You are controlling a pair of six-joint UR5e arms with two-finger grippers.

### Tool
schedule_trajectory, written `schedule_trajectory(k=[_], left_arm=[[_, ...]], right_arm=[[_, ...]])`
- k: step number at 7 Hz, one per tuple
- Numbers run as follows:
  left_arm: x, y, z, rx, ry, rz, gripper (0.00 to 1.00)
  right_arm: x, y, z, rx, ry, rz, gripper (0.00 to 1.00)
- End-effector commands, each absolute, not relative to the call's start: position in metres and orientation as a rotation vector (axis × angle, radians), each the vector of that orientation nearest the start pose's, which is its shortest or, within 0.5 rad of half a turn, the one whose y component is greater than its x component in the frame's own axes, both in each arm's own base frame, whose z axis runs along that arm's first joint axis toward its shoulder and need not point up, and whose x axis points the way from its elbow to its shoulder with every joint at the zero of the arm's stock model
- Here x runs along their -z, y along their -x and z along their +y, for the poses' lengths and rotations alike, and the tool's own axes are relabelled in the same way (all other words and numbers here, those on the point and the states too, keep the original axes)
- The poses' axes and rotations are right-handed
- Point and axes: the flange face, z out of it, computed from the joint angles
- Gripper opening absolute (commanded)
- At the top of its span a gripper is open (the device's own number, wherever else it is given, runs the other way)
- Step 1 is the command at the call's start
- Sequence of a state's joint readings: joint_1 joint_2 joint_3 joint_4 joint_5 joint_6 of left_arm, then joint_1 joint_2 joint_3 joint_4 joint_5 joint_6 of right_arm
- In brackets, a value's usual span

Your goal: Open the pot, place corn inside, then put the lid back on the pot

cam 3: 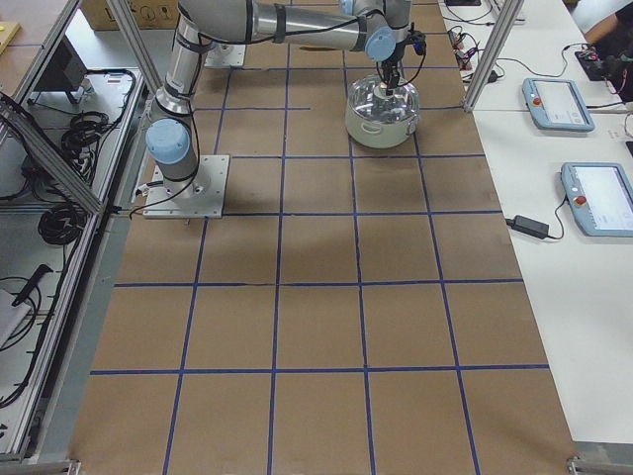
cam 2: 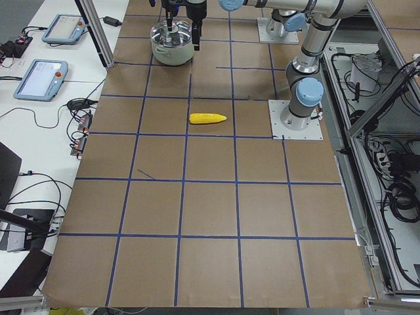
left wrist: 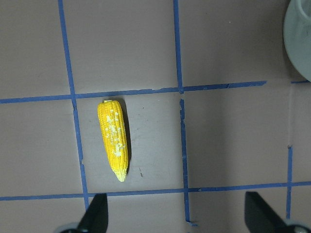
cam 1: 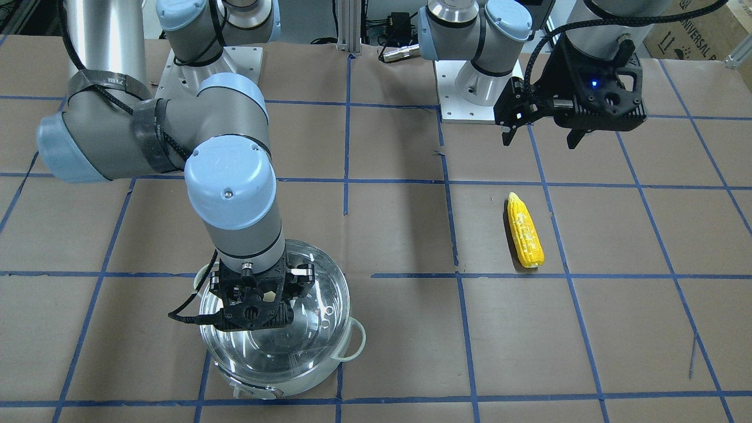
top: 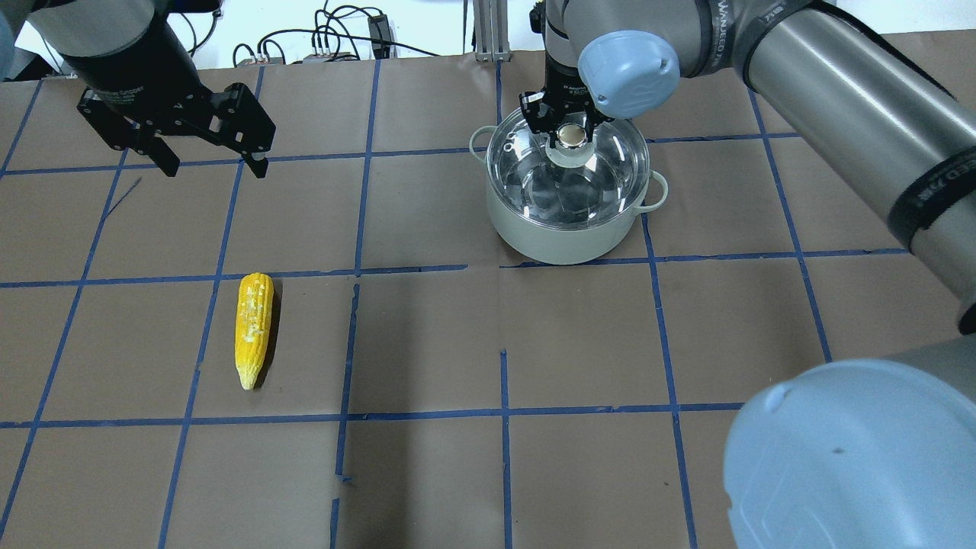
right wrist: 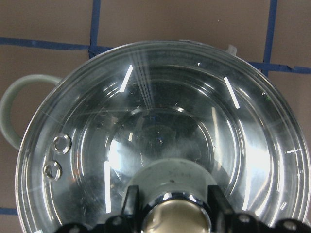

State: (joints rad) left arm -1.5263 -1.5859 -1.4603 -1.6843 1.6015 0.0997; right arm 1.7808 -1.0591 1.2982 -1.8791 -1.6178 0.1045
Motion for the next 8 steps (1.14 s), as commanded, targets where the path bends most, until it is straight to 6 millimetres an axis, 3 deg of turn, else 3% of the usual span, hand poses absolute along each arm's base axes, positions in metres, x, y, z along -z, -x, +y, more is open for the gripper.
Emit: schedule_trajectory(k=[1,3,5,6,7,8], left_arm=[[-0.523,0.108,-0.500,-0.032,-0.086,3.111,1.00],[-0.524,0.108,-0.500,-0.030,-0.086,3.111,1.00],[-0.527,0.108,-0.497,-0.023,-0.089,3.107,1.00],[-0.516,0.107,-0.502,-0.058,-0.099,3.113,1.00],[-0.481,0.099,-0.510,-0.158,-0.110,3.116,1.00],[-0.441,0.071,-0.516,-0.189,-0.132,3.124,1.00]], right_arm=[[-0.349,-0.271,-0.653,0.122,0.165,3.171,0.15],[-0.378,-0.268,-0.652,0.158,0.157,3.157,0.14],[-0.453,-0.256,-0.647,0.125,0.148,3.158,0.14],[-0.492,-0.237,-0.651,0.112,0.153,3.159,0.14],[-0.524,-0.196,-0.659,0.084,0.171,3.131,0.14],[-0.553,-0.147,-0.662,0.049,0.206,3.125,0.14]])
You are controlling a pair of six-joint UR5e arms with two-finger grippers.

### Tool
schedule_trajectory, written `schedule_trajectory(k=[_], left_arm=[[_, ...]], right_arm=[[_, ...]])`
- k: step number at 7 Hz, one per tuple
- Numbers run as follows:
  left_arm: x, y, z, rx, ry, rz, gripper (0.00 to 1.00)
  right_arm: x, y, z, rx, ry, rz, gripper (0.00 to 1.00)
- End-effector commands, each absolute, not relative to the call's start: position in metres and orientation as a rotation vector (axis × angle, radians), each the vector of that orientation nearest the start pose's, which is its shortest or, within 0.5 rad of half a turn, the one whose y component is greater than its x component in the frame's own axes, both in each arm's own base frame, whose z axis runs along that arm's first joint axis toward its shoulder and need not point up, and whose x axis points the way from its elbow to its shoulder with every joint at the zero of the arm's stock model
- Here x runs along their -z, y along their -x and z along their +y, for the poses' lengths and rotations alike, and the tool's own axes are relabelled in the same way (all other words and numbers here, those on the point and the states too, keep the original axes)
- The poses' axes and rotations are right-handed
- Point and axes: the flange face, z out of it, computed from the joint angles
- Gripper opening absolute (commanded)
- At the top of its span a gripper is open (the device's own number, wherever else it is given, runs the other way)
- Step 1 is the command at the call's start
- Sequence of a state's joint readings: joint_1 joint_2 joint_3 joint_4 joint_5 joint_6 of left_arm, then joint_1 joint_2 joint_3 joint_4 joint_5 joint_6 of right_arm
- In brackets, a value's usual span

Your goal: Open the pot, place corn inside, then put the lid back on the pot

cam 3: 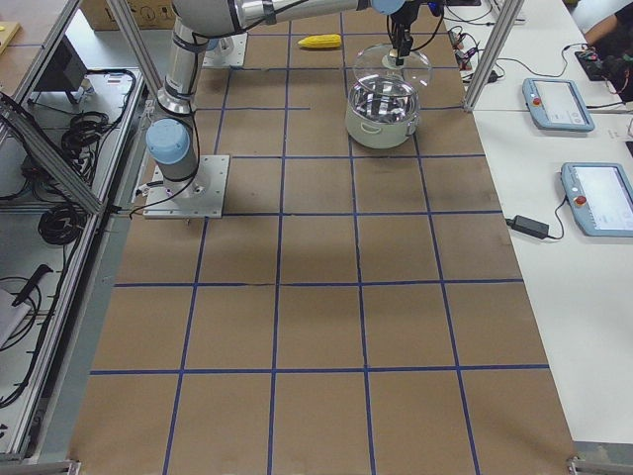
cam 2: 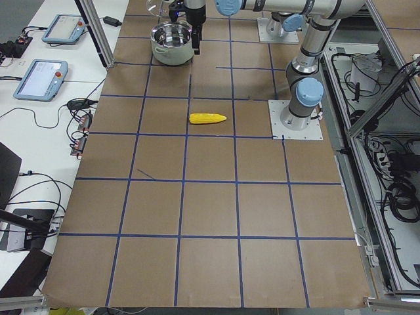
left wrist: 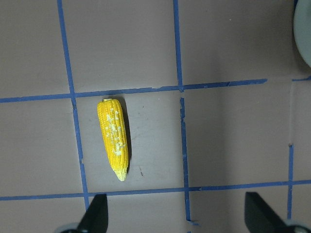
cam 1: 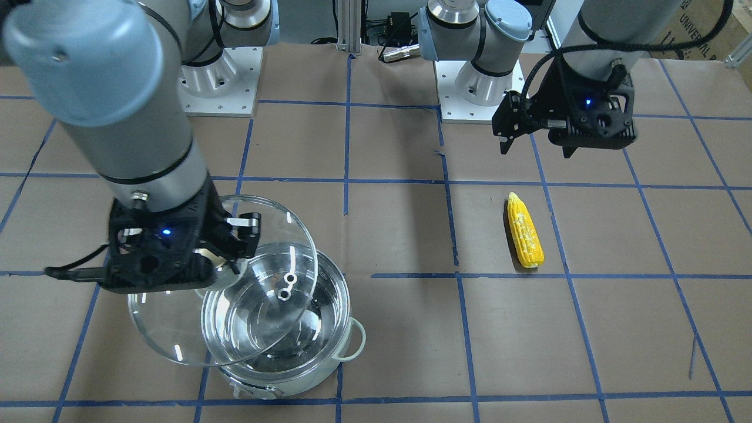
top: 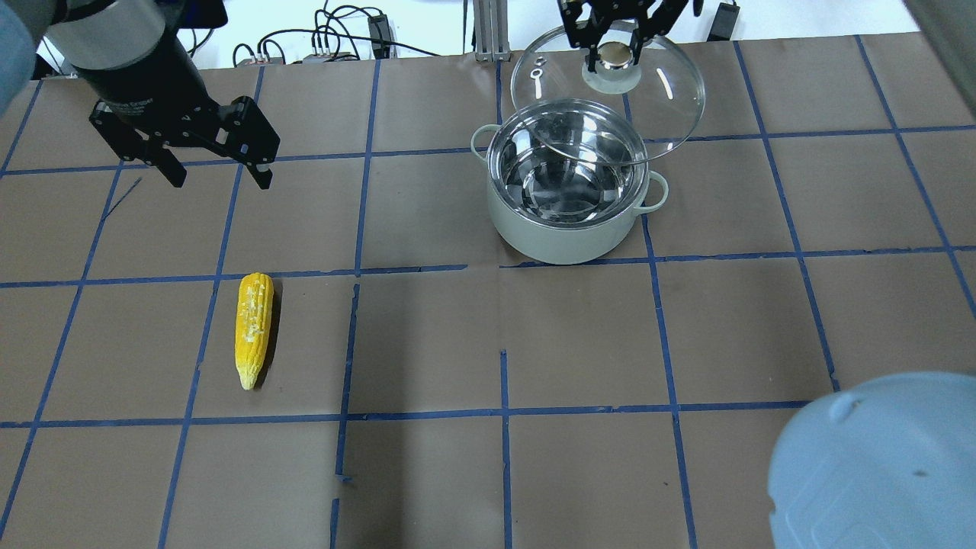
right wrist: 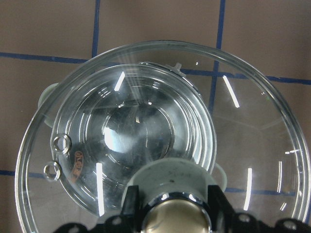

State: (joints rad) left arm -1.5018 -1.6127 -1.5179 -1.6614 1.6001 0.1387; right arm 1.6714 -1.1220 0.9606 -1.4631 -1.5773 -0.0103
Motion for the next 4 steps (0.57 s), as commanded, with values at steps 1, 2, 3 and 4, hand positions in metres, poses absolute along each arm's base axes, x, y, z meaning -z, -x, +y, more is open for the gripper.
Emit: schedule_trajectory(k=[1,2,3,4], left_arm=[[-0.388,0.034,-0.516,-0.240,-0.035,3.141,1.00],[-0.341,0.018,-0.508,-0.229,-0.043,3.146,1.00],[-0.298,0.018,-0.495,-0.193,-0.077,3.140,1.00],[-0.265,0.017,-0.486,-0.168,-0.077,3.133,1.00]], right_arm=[[-0.574,-0.103,-0.664,0.059,0.231,3.125,0.14],[-0.586,-0.060,-0.667,0.080,0.179,3.129,0.14],[-0.584,-0.024,-0.671,0.084,0.100,3.096,0.14],[-0.578,0.021,-0.676,0.083,0.013,3.057,0.14]])
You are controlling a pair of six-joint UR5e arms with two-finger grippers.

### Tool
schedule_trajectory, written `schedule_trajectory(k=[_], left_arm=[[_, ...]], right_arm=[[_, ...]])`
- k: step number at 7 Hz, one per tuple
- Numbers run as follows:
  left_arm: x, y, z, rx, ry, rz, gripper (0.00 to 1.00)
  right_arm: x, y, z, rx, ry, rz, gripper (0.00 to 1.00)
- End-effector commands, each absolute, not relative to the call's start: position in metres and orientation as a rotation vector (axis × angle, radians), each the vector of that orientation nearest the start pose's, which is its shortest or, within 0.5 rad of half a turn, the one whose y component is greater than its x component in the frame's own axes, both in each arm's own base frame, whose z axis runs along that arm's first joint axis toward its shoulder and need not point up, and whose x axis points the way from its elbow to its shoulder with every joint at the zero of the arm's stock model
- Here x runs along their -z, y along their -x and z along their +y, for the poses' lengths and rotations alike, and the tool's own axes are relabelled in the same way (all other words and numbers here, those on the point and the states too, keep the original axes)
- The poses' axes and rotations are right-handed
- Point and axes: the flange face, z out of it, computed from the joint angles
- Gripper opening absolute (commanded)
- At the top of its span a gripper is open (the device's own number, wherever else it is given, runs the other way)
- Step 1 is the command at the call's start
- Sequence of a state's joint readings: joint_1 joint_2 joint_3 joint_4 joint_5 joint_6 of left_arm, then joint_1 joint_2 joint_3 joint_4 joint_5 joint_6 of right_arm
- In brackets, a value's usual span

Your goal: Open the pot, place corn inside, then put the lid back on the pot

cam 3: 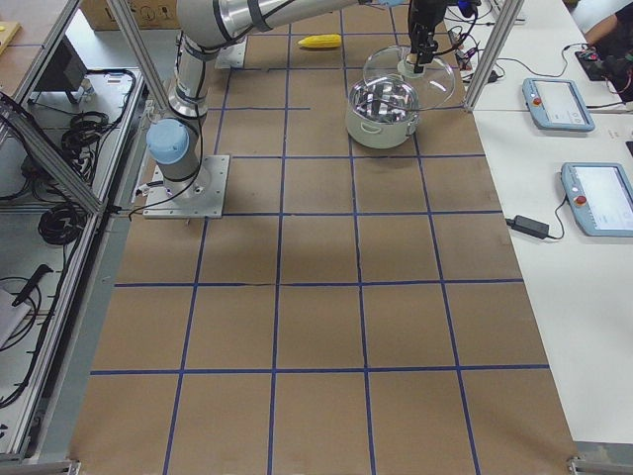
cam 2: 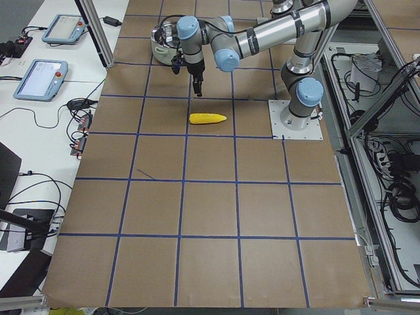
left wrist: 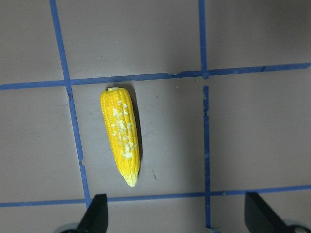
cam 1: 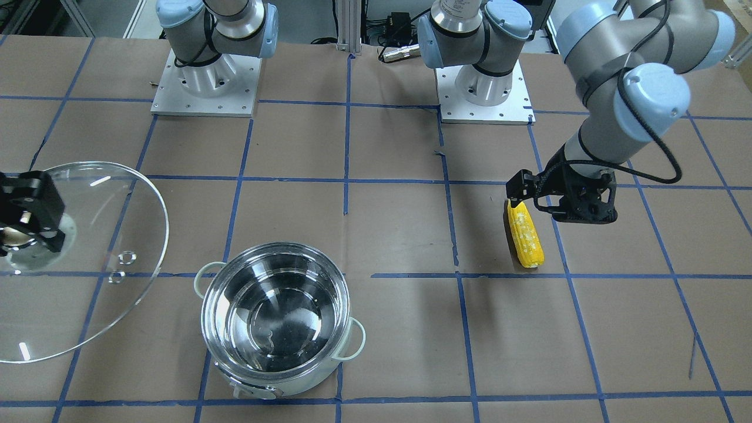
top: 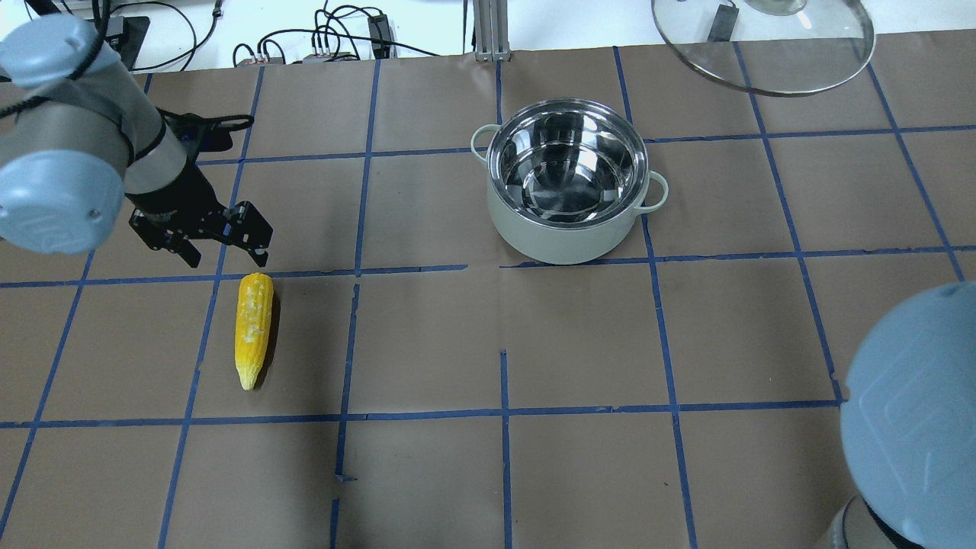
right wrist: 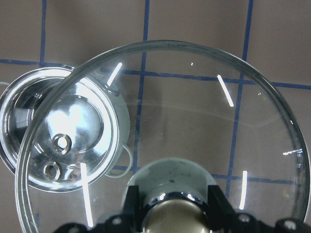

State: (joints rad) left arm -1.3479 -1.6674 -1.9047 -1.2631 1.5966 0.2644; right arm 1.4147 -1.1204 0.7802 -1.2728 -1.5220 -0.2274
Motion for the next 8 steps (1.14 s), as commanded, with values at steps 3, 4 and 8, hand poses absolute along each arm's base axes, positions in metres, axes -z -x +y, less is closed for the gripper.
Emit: schedule_trajectory(k=[3,4,8], left_arm=[[-0.199,-0.012,-0.491,-0.208,-0.160,3.143,1.00],[-0.183,-0.015,-0.494,-0.222,-0.163,3.146,1.00],[-0.191,-0.016,-0.500,-0.182,-0.184,3.138,0.03]], right_arm=[[-0.543,0.058,-0.696,0.030,-0.059,3.043,0.13],[-0.533,0.060,-0.703,0.014,-0.057,3.045,0.12],[-0.524,0.061,-0.712,0.028,-0.055,3.122,0.12]])
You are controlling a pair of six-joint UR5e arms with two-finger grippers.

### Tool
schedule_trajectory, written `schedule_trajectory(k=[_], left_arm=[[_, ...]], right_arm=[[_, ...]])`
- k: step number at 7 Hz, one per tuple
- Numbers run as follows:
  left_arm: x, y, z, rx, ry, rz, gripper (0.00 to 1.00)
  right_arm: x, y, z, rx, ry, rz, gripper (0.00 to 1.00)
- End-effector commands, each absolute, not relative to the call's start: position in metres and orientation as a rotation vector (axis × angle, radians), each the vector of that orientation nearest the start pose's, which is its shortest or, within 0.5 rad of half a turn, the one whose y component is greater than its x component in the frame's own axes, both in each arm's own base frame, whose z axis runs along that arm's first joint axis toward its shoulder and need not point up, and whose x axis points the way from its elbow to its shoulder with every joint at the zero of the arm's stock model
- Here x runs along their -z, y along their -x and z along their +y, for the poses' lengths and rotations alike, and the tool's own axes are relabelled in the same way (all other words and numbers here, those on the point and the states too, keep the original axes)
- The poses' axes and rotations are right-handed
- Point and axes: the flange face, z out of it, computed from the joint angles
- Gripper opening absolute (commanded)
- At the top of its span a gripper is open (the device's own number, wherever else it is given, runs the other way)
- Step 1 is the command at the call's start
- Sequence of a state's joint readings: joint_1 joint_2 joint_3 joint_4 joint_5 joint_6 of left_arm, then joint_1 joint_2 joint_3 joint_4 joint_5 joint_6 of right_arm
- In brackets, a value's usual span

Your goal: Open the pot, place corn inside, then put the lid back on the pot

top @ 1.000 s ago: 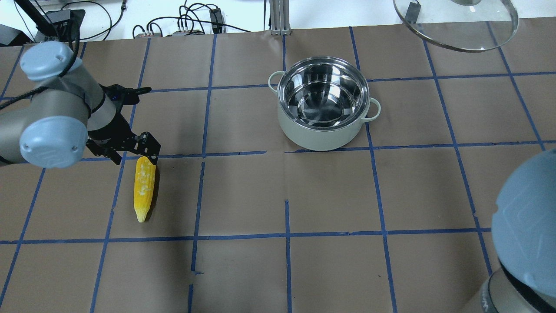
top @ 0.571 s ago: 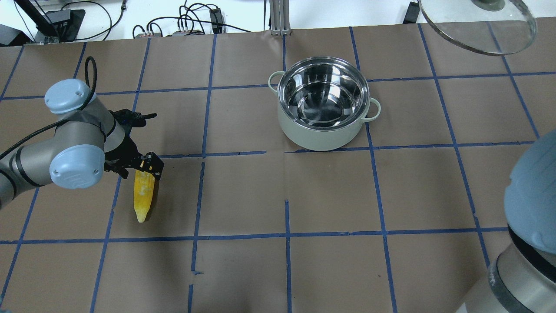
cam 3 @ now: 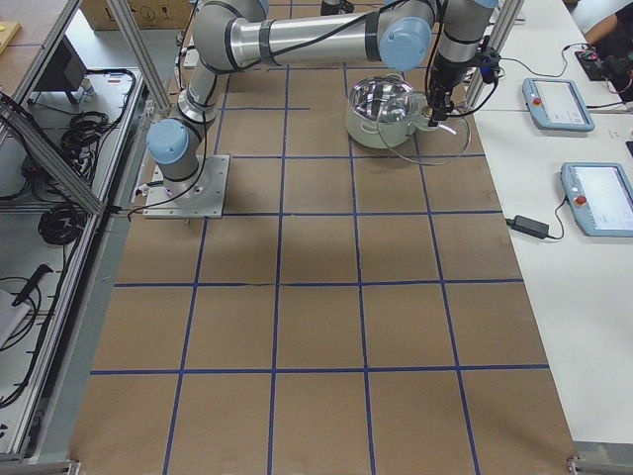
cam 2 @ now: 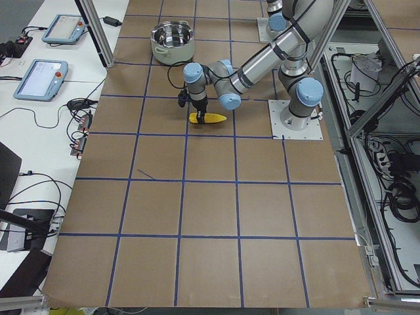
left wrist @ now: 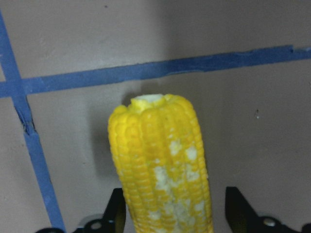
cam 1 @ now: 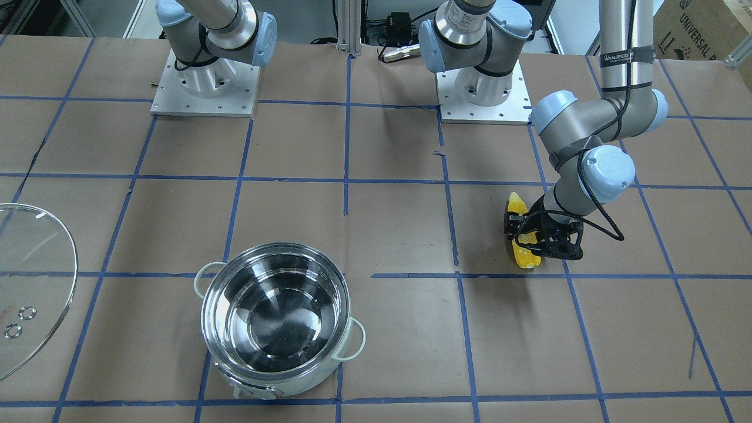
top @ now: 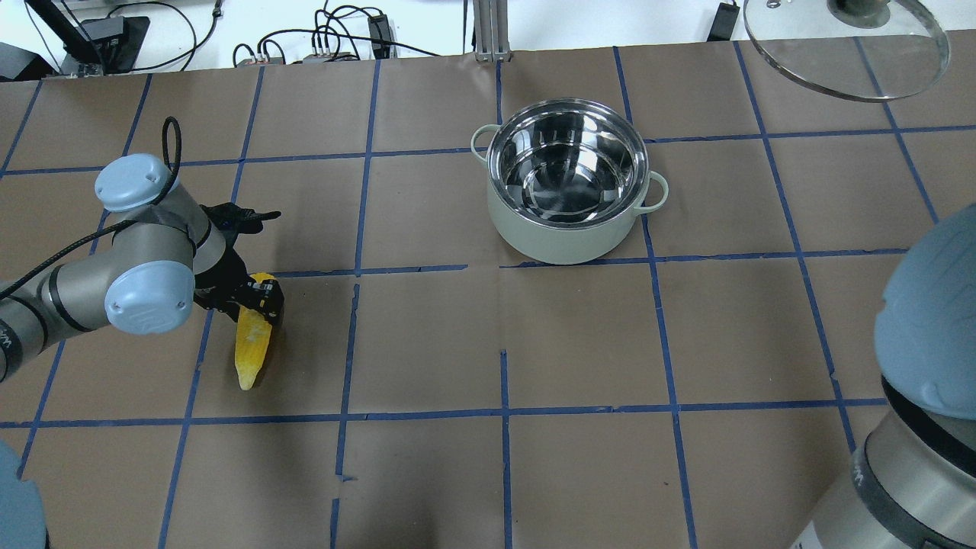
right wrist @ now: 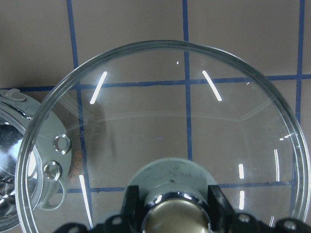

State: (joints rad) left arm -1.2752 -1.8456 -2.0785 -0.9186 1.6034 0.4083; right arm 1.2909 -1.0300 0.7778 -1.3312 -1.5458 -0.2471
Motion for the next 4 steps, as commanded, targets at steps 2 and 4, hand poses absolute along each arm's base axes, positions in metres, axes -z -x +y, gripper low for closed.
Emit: schedule_trajectory(k=[2,4], left_arm=[[-0.217,0.003,-0.514,-0.143,-0.223,3.135,0.03],[-0.286,0.071,-0.549,-0.067,-0.322,3.118,0.03]], right_arm=[[-0.521,0.048,-0.714,0.022,-0.036,3.123,0.12],[-0.521,0.048,-0.714,0.022,-0.036,3.123,0.12]])
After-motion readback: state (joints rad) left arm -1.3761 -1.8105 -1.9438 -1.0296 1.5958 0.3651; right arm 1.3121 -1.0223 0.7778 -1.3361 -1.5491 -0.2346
